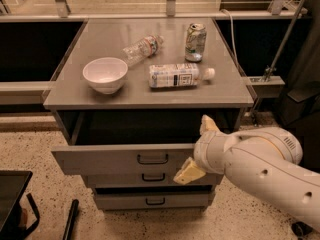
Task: Open top drawer
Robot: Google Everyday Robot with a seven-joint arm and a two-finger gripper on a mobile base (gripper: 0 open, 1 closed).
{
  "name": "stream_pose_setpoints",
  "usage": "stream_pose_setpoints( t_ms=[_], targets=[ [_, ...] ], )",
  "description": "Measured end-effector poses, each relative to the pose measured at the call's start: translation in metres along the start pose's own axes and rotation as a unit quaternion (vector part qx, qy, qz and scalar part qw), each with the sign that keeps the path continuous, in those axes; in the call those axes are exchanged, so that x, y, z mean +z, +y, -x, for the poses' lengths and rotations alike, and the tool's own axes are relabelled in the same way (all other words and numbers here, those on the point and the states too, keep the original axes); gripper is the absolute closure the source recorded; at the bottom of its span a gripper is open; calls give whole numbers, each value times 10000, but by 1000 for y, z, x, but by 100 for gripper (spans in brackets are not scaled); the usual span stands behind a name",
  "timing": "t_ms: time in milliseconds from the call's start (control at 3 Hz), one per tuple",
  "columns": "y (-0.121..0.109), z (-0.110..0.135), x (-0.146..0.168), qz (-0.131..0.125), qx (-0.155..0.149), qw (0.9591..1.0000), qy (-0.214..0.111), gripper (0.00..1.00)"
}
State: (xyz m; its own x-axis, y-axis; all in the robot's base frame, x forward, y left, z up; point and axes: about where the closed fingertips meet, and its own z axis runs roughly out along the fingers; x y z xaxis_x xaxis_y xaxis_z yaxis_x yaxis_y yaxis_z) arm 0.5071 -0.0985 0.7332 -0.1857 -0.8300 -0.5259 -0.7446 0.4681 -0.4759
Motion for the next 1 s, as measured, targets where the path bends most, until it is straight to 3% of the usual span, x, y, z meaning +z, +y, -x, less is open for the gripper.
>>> stream_pose_setpoints(
  t_ms=[333, 667, 1000],
  targets=[
    [2, -11, 18, 185, 62, 9998, 34, 0],
    [0, -34, 55, 383, 299, 9988, -51, 0],
    [3, -31, 61, 487, 230, 9985, -5, 0]
  ],
)
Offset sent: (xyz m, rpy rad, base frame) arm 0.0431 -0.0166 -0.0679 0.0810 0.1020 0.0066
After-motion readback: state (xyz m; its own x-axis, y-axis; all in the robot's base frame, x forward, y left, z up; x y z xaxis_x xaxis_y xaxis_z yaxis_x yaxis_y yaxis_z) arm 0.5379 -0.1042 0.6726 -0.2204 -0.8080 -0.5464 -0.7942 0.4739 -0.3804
